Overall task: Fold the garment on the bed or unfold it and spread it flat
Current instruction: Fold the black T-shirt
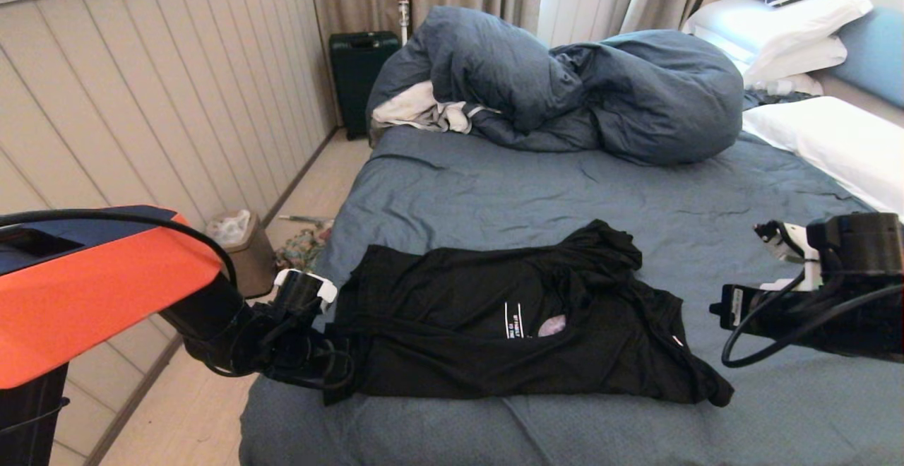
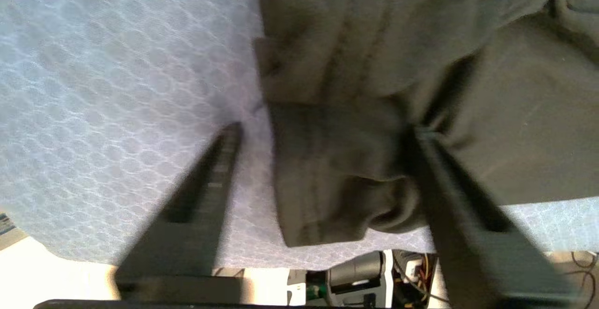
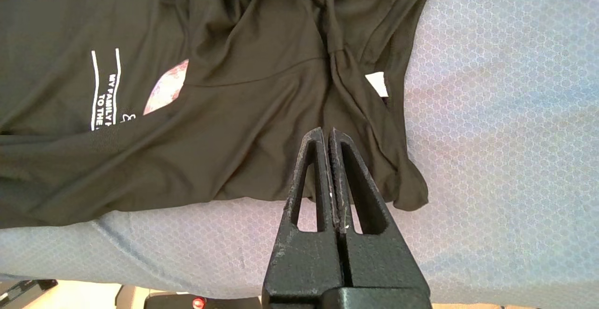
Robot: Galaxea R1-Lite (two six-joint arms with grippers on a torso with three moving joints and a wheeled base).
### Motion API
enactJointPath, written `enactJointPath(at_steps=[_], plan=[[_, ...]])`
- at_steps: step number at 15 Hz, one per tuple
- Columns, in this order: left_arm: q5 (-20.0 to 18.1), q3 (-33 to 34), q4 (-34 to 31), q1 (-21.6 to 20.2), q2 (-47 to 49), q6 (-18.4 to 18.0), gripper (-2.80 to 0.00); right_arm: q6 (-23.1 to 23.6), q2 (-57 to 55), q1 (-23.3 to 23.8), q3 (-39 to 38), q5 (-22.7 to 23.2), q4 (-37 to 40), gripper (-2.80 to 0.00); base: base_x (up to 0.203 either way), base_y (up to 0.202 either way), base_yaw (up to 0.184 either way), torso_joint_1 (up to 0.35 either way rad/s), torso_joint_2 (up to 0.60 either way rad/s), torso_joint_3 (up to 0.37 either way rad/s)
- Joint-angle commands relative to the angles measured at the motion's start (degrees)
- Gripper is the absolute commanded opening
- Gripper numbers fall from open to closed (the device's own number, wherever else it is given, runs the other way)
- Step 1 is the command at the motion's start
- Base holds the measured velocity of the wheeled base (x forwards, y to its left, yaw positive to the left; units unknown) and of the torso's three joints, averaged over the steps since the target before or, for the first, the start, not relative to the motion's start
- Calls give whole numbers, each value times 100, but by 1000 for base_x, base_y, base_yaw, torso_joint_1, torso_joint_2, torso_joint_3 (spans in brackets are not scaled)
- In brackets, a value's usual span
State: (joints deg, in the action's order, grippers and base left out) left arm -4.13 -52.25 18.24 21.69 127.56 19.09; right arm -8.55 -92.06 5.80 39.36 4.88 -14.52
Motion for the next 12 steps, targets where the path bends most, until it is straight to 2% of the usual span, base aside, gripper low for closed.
enactJointPath(at_steps=[1, 12], plan=[[0, -13, 22, 1, 14, 16, -280, -7, -22, 0, 1, 5, -16, -280, 0, 0, 0, 0, 0, 0], [-44, 142, 13, 35, -742, 345, -280, -24, -128, 35, 71, 13, -16, -280, 0, 0, 0, 0, 0, 0]])
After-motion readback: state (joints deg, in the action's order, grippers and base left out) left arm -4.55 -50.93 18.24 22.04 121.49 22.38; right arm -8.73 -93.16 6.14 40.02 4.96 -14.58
